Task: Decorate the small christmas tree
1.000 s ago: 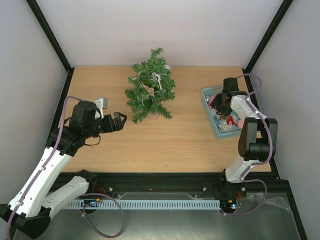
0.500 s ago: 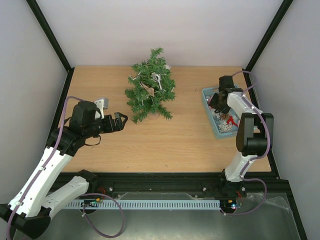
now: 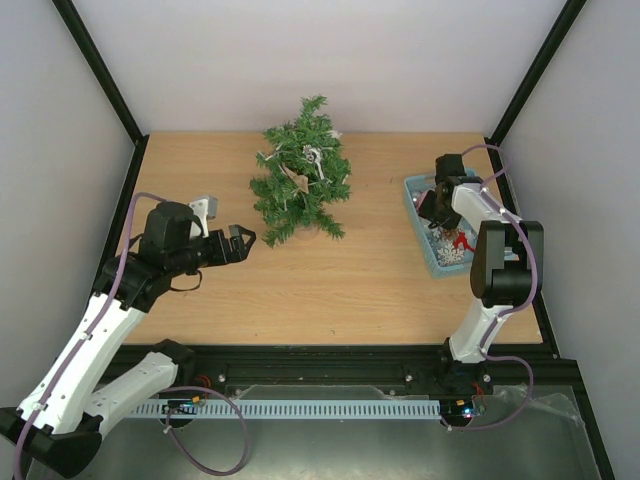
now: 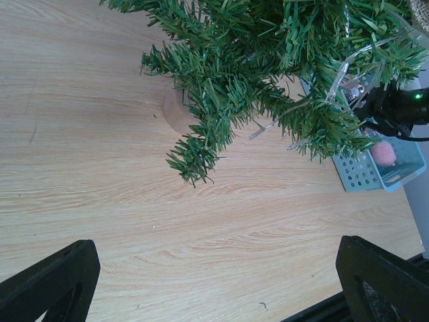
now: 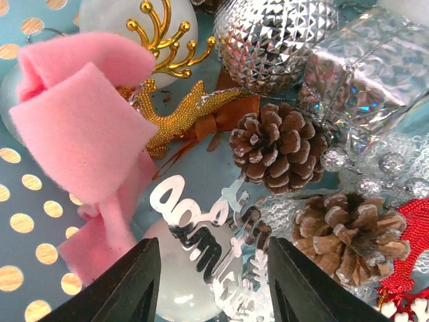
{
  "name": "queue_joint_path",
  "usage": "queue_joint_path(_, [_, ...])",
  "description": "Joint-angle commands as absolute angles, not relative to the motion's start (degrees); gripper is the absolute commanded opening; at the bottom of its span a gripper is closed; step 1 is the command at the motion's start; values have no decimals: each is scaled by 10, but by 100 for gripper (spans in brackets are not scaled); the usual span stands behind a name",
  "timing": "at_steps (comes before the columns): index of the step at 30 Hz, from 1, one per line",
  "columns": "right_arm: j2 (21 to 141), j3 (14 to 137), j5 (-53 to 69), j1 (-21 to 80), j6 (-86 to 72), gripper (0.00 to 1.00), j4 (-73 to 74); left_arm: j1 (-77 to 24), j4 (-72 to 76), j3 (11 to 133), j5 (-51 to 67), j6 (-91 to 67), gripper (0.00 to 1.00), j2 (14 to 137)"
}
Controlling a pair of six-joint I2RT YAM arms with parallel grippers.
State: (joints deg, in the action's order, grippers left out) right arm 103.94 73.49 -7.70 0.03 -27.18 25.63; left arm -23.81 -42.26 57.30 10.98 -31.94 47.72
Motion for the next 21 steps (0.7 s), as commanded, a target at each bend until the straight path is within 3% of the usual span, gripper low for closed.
queue_joint_path(1, [1046, 745, -91, 3, -266, 44, 287, -235, -409, 568, 121, -317, 99, 478])
queue_joint_path(9, [1043, 737, -117, 3, -261, 31, 294, -234, -410, 571, 128, -316, 100, 477])
queue_joint_path(21, [1008, 733, -121, 3, -269, 4, 303, -234, -428, 582, 128, -314, 99, 465])
